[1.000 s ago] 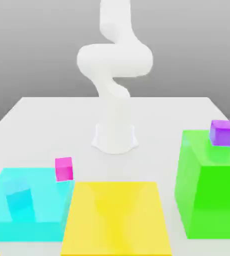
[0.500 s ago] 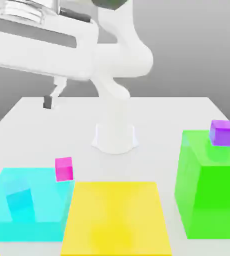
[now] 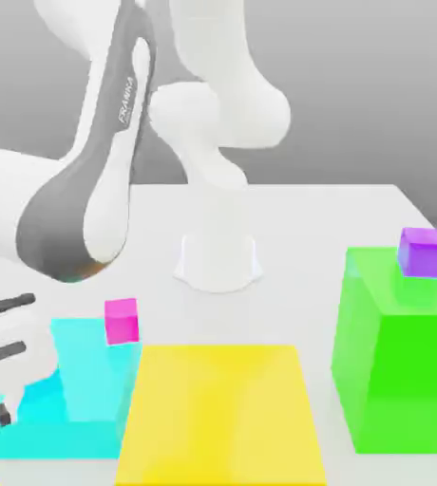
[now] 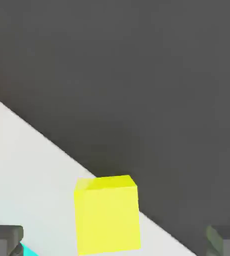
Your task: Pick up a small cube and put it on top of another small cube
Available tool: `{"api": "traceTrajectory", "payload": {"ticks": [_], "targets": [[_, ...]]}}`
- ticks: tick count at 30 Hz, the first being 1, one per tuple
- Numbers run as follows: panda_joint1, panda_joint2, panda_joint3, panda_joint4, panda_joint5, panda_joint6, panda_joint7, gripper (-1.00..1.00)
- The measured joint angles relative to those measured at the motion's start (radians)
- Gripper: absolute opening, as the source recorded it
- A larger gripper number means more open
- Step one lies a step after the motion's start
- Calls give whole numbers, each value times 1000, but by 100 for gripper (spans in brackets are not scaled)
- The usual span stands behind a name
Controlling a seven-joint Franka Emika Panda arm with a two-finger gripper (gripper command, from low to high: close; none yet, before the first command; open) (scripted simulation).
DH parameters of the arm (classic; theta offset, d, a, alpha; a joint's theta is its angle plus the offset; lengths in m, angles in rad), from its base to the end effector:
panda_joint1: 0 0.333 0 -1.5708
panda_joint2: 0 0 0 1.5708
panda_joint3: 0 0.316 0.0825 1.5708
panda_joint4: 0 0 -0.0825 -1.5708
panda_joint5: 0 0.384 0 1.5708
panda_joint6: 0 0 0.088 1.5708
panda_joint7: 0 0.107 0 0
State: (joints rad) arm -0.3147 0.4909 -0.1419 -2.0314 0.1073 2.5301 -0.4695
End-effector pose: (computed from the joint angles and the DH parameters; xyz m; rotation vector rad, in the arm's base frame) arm 0.5397 -0.2649 0.2045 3.1296 -0.0901 0.0178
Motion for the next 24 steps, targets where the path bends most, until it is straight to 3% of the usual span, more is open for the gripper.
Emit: {"api": "traceTrajectory", "payload": {"ticks": [3, 4, 10, 15, 24], "targets": [[-28, 108, 24, 25, 20, 70, -33, 0], [-33, 138, 30, 31, 24, 92, -38, -100], [-35, 152, 33, 35, 27, 100, -41, -100], [-17, 21, 10, -1, -1, 5, -28, -100], [41, -297, -65, -256, -241, -54, -44, -100]]}}
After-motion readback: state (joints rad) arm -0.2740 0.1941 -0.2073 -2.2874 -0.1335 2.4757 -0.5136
